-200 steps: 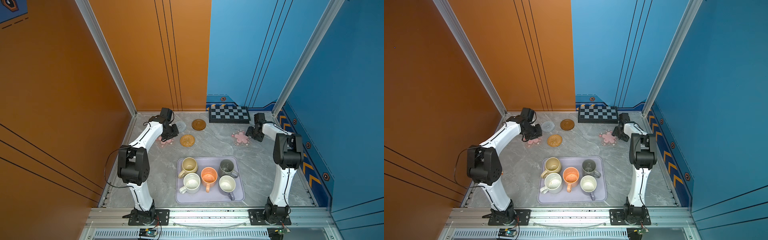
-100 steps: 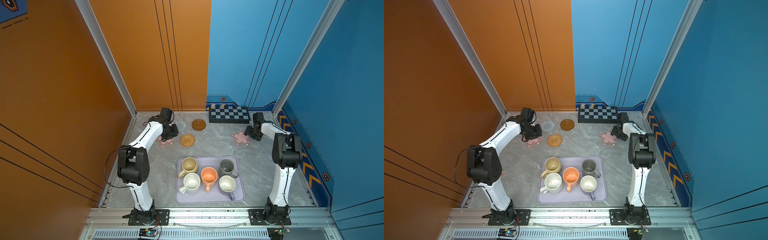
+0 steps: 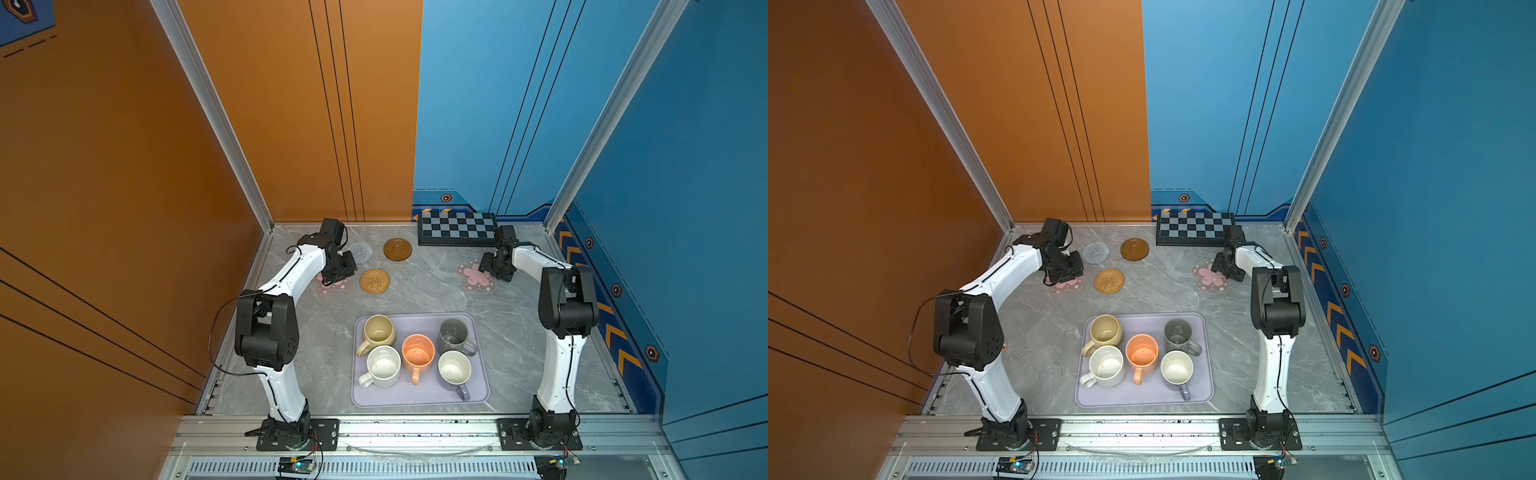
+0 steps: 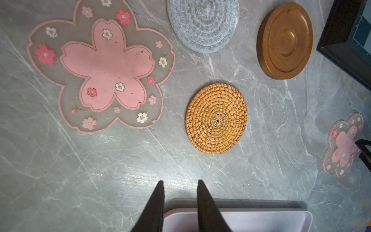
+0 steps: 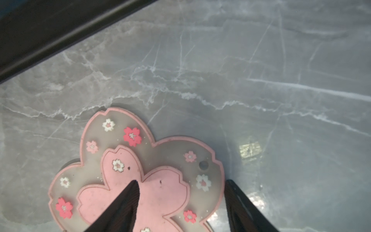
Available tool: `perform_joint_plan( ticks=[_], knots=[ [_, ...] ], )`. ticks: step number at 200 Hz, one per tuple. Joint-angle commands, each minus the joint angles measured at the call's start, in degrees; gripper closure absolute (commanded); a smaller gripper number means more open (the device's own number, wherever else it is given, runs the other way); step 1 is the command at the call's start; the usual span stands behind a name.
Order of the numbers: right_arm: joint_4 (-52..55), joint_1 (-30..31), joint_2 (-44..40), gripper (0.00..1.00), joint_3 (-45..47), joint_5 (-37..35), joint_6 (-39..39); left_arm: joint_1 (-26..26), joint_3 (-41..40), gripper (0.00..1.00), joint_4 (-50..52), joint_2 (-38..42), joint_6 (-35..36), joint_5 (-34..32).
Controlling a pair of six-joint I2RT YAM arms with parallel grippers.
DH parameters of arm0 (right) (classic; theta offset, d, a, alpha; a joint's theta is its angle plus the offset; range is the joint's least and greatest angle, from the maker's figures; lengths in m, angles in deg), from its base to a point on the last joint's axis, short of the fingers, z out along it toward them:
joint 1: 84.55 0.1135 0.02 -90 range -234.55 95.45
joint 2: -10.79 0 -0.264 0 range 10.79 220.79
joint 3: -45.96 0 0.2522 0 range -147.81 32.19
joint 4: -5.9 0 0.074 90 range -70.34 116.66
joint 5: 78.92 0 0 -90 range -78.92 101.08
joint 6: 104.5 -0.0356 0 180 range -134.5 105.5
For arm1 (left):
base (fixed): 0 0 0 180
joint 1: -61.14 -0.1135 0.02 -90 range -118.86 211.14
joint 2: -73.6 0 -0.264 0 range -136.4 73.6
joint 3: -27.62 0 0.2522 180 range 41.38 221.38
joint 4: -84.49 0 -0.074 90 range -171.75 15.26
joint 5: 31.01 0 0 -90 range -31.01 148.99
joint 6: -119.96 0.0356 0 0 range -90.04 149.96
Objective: Place cups on coasters
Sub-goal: Move the coaster to the top-center of the table.
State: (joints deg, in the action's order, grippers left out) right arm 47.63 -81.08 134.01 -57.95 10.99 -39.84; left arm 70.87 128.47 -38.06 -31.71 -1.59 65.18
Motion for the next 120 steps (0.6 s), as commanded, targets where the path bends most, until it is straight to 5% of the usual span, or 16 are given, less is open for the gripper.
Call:
perform_joint_plan(
  ticks=[1, 120],
  knots=[
    [3.91, 2.83, -0.61, 0.31, 0.53, -0.13, 1.27, -0.42, -0.87, 0.71, 1.58, 2.05, -0.62, -0.94],
    [7.1, 11.59, 4.72, 0.31, -5.74, -2.95, 2.12, -0.64, -3.42, 0.71, 1.45, 4.85, -0.77, -1.59]
  ],
)
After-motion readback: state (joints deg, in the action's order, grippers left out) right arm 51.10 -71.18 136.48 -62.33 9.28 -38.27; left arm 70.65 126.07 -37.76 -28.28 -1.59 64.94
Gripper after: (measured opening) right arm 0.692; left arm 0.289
